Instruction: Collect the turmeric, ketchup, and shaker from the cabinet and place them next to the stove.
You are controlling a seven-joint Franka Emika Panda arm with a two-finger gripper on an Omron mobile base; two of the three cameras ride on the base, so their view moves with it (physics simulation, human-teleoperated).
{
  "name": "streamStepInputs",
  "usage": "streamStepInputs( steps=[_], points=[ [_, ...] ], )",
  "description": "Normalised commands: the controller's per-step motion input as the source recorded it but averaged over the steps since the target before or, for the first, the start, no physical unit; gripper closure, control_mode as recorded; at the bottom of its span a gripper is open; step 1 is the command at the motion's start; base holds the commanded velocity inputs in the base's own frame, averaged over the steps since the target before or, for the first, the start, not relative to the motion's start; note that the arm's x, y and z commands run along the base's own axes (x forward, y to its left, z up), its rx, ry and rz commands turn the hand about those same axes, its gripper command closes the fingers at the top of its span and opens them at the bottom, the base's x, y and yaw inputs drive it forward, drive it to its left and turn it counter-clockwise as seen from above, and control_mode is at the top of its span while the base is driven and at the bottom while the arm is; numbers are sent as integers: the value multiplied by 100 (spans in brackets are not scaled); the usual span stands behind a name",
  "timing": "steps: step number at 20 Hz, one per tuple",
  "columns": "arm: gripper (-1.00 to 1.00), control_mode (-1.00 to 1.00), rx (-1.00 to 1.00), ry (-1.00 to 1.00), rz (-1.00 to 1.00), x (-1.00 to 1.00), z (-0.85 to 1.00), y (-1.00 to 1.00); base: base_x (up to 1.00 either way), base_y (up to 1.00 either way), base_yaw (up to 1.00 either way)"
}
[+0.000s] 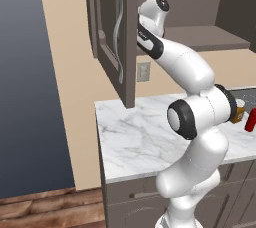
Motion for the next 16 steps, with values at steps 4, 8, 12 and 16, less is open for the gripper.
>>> streamStepInputs(
  steps=[4, 8, 12, 16],
  points=[
    [100, -100, 0, 0, 0, 2, -3, 0, 0, 0, 0],
    [100, -100, 0, 0, 0, 0, -2, 0, 0, 0, 0],
    [100, -100, 0, 0, 0, 0, -8, 0, 0, 0, 0],
    [100, -100, 0, -1, 0, -9, -12, -2, 0, 0, 0]
  ],
)
